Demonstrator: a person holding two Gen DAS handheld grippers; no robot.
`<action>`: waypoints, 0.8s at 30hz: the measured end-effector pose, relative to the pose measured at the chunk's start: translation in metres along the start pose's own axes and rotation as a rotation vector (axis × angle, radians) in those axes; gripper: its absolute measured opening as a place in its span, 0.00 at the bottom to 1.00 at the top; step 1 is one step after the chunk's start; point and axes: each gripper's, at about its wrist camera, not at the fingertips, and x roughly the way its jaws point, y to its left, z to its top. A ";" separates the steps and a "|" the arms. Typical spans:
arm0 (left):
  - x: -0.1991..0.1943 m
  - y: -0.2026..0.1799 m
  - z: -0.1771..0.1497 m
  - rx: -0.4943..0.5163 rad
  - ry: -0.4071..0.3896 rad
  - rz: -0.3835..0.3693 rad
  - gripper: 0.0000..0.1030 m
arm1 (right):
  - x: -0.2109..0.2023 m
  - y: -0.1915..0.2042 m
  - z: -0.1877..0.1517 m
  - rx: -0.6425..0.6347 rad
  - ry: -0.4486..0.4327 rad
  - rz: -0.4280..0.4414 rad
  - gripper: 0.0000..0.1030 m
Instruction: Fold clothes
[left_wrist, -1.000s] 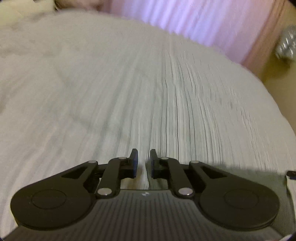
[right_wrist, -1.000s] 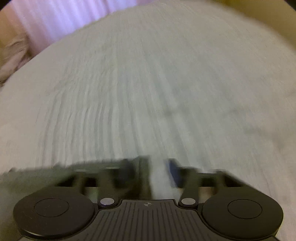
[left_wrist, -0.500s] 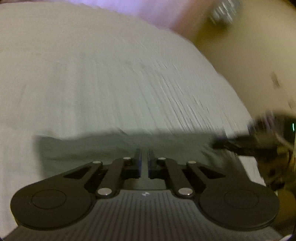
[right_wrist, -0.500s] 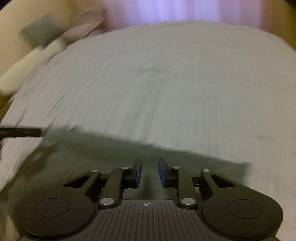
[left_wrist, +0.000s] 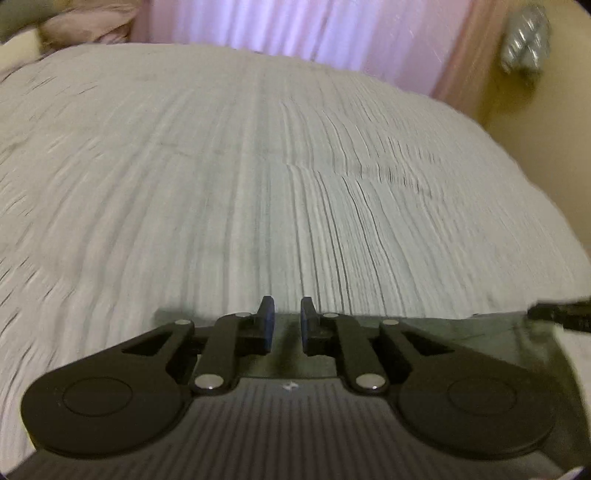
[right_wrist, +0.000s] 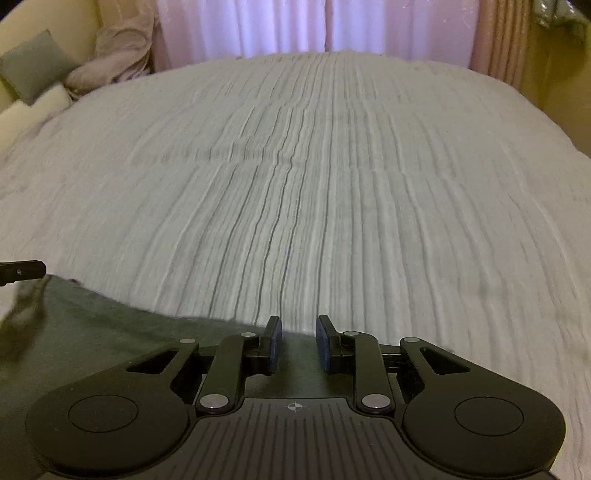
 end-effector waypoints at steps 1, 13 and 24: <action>-0.013 -0.002 -0.009 -0.011 0.010 -0.012 0.09 | -0.012 0.003 -0.008 0.008 0.003 0.021 0.24; -0.101 0.021 -0.085 -0.004 0.085 0.262 0.08 | -0.092 -0.013 -0.106 -0.067 0.118 -0.109 0.24; -0.128 -0.046 -0.138 0.107 0.158 0.167 0.10 | -0.135 0.072 -0.165 -0.263 0.133 -0.070 0.25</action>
